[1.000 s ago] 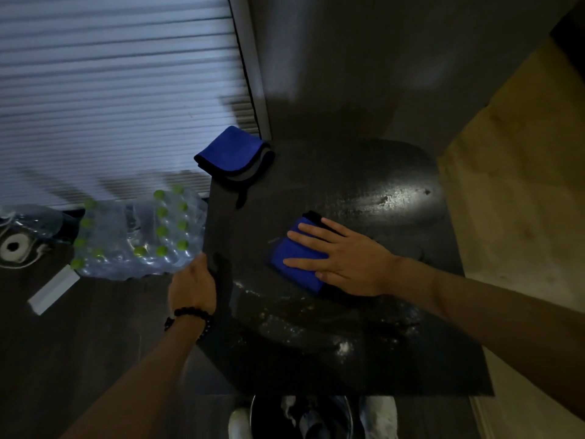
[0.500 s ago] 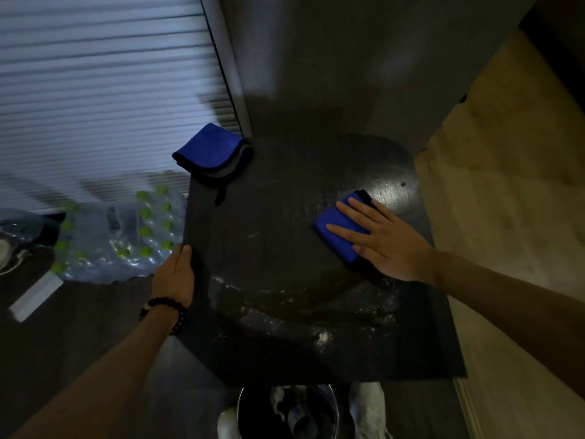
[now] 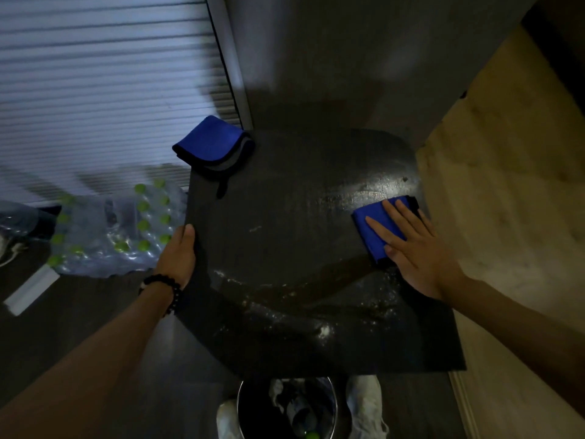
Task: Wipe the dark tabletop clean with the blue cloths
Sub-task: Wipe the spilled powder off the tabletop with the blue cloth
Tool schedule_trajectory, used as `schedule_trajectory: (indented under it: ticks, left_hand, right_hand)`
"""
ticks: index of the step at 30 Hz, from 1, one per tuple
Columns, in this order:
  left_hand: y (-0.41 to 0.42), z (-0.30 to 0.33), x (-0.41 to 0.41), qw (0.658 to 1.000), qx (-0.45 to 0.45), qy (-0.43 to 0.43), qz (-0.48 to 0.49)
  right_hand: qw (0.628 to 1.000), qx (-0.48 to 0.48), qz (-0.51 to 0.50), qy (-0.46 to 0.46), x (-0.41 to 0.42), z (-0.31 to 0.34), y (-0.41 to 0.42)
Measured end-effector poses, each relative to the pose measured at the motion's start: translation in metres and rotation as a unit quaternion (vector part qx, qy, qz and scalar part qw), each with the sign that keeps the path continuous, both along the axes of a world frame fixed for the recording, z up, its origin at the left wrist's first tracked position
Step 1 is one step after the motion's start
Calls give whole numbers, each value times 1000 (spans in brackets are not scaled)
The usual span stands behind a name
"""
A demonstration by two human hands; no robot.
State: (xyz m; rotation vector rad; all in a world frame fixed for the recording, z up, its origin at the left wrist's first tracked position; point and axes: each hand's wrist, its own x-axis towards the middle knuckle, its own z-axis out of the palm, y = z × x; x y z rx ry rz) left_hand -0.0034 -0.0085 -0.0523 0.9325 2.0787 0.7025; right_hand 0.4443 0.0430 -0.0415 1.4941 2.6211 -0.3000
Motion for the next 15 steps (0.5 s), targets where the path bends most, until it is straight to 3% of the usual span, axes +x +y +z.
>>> schedule_trajectory:
  ticks: [8,12,15]
  left_hand:
    - [21,5,-4,994,10,-94,56]
    - [31,6,-7,981,-7,-167,94]
    - [35,8,-5,979,-9,-177,101]
  right_hand:
    - [997,5,-76,-17,-7,0,-56]
    - [996,-4,-83,-9,-28,-1,-85]
    - [997,-11,-80,0,-50,2,-97]
